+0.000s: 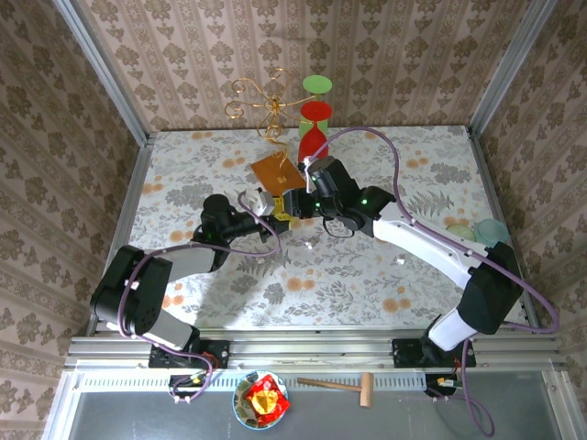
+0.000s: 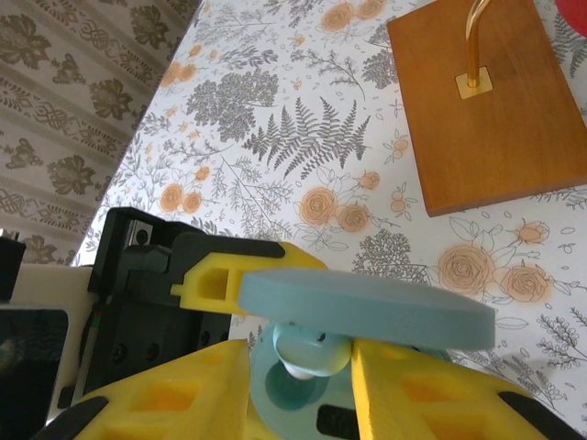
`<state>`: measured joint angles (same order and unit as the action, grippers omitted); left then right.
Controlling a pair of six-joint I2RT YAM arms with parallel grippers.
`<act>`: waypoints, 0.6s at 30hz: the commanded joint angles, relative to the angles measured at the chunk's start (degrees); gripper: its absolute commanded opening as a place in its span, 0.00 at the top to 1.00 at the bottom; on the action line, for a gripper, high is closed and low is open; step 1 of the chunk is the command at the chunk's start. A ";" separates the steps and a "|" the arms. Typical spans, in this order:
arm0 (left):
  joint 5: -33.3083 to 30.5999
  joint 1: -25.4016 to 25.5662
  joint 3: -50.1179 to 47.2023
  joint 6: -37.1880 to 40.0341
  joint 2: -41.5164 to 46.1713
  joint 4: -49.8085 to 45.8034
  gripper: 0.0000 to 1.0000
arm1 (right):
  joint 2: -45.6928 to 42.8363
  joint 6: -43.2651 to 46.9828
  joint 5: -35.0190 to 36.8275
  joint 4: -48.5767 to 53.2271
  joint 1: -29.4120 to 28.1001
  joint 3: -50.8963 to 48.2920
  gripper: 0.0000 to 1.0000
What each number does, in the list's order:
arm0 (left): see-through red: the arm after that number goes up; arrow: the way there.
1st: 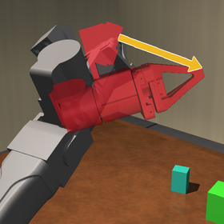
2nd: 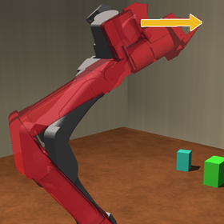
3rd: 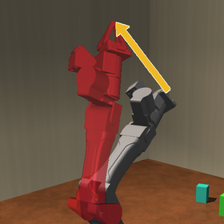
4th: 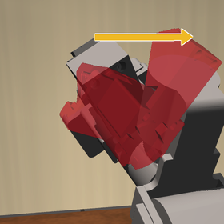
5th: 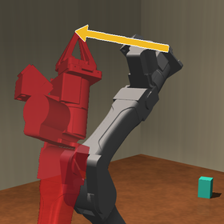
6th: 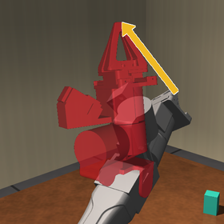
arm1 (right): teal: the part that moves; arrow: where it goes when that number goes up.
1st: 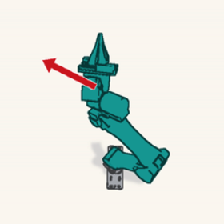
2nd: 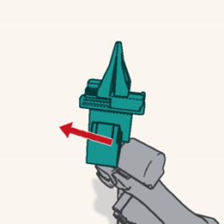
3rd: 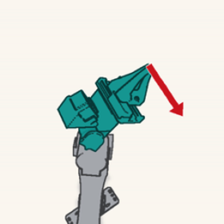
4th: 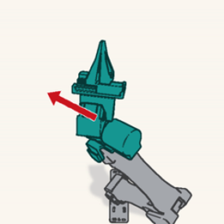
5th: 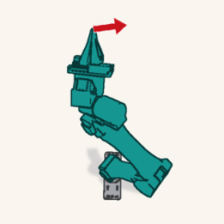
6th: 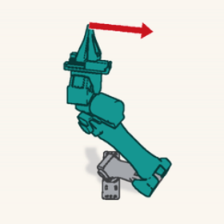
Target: Insert the wireless bluetooth earbuds into the charging case
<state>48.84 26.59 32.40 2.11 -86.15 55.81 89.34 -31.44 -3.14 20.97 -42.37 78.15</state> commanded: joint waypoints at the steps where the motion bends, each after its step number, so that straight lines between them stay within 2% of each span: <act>1: 1.38 -0.07 0.55 -1.14 0.46 2.06 0.74 | 0.84 0.85 1.59 0.06 0.33 2.00 0.65; 14: 1.30 -0.05 0.38 -1.13 0.60 2.26 0.74 | 3.15 1.66 2.32 1.44 0.43 4.30 0.65; 18: 1.31 -0.05 0.29 -1.14 0.72 2.28 0.74 | 3.25 2.01 2.54 2.10 0.44 4.42 0.71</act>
<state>48.58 26.57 32.38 1.48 -86.15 55.79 91.53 -30.65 -2.61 21.87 -42.33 80.64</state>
